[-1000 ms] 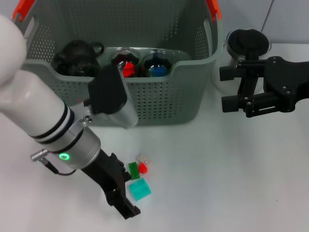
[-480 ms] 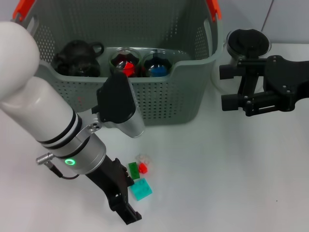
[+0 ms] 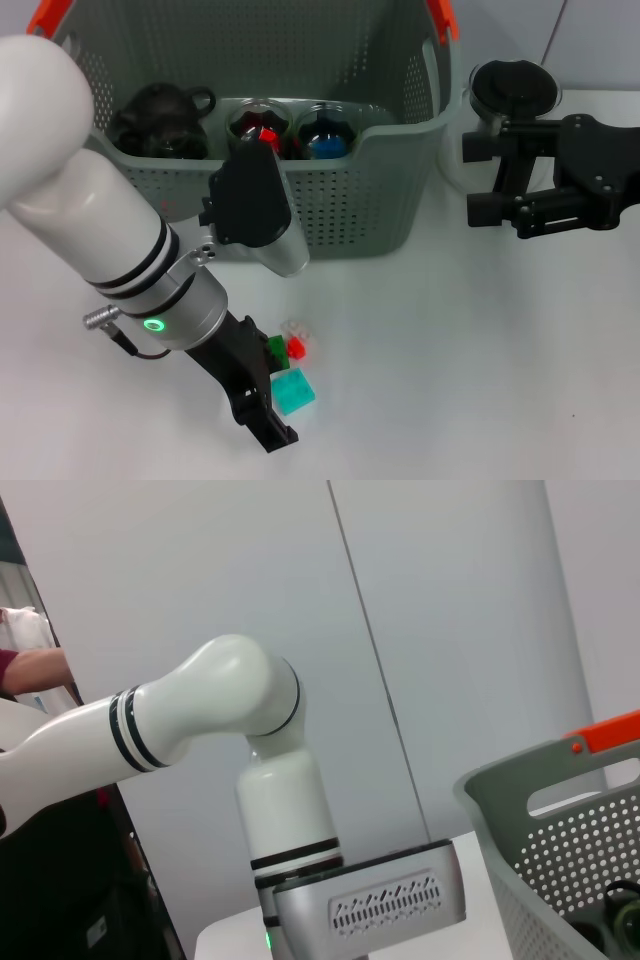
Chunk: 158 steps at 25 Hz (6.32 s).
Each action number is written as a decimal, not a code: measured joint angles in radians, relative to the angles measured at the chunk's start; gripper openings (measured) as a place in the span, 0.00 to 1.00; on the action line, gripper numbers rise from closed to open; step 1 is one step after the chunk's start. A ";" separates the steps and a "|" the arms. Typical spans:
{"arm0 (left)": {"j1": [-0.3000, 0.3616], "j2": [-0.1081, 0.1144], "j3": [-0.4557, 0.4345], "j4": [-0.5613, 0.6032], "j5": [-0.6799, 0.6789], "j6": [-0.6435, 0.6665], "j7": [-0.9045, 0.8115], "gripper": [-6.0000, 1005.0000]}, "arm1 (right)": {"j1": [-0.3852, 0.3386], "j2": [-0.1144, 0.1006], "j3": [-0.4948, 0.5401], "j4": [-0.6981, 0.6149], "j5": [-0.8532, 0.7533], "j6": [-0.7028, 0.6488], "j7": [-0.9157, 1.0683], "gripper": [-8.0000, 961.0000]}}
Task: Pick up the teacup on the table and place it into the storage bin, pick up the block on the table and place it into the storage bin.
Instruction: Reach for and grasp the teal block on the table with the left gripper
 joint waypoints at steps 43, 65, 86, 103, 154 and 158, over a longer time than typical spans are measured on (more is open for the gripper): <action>-0.049 0.002 0.115 -0.023 0.023 -0.066 -0.044 0.90 | -0.034 -0.001 0.019 0.002 0.039 -0.007 -0.027 0.97; -0.054 -0.001 0.152 -0.002 0.031 -0.071 -0.062 0.90 | -0.039 -0.001 0.058 0.001 0.040 -0.013 -0.041 0.97; -0.043 -0.004 0.182 0.003 0.054 -0.073 -0.073 0.88 | -0.035 0.004 0.058 0.001 0.040 -0.006 -0.054 0.97; -0.046 -0.004 0.195 0.011 0.058 -0.088 -0.093 0.78 | -0.044 0.007 0.058 0.001 0.050 -0.008 -0.066 0.97; -0.052 -0.004 0.236 -0.004 0.079 -0.137 -0.110 0.44 | -0.049 0.010 0.080 0.001 0.055 -0.014 -0.077 0.97; -0.056 -0.003 0.230 0.008 0.080 -0.117 -0.114 0.41 | -0.050 0.010 0.082 0.001 0.059 -0.015 -0.077 0.97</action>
